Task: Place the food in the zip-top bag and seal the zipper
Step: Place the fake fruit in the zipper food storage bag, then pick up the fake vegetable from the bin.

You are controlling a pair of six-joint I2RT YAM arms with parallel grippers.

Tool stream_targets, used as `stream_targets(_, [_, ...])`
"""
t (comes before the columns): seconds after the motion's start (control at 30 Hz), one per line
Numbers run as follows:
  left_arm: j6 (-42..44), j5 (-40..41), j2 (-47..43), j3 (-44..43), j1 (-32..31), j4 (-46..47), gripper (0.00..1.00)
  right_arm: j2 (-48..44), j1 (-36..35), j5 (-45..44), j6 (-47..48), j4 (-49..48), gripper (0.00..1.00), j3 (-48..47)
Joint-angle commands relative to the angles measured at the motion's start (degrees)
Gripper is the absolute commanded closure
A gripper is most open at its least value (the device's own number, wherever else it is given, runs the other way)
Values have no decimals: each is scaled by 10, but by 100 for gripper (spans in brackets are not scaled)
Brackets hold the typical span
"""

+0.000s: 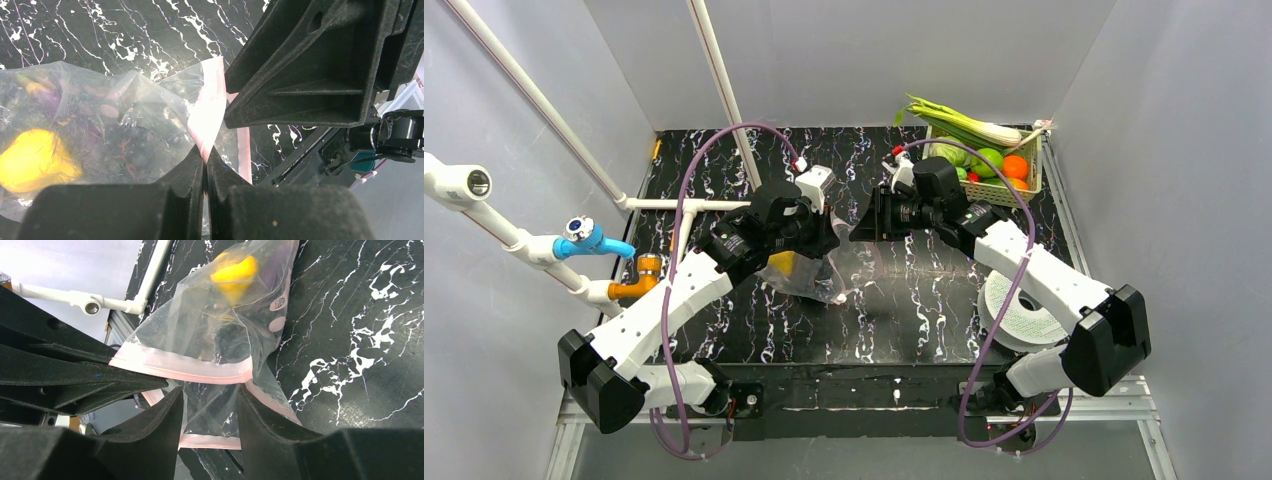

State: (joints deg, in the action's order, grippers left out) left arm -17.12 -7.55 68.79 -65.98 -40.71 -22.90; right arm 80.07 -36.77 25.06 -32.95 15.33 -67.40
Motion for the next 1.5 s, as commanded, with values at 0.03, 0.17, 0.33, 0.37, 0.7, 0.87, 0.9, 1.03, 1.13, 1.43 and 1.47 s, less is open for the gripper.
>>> stream_targets(0.03, [3, -6, -11, 4, 0, 9, 100, -30, -2, -30, 9, -2, 49, -12])
stream_targets(0.17, [3, -2, -6, 3, -1, 5, 100, -52, -2, -60, 17, 5, 50, -5])
stream_targets(0.33, [3, 6, 9, -8, 0, -14, 100, -87, 5, -122, 36, 24, 51, 1])
stream_targets(0.37, [3, 5, 11, -10, 0, -16, 100, -98, 8, -137, 38, 24, 51, 6])
stream_targets(0.7, [1, 3, 20, -14, 0, -21, 100, -150, 123, -225, 25, 56, 35, 30])
stream_targets(0.87, [-1, -3, 26, -14, -1, -21, 100, -81, 198, -302, 23, 111, 20, -28])
stream_targets(0.9, [-2, -4, 26, -15, -1, -21, 100, -61, 212, -310, 24, 116, 18, -41])
stream_targets(1.03, [-2, -3, 29, -15, 0, -21, 100, 47, 267, -309, 29, 146, 15, -122])
stream_targets(1.13, [-2, -5, 30, -15, 0, -22, 100, 130, 289, -310, 48, 173, 14, -198])
stream_targets(1.43, [-4, -12, 24, -18, -1, -22, 100, 348, 338, -228, 81, 275, 16, -429])
stream_targets(1.47, [-3, -12, 24, -18, -1, -23, 100, 365, 340, -222, 82, 281, 16, -448])
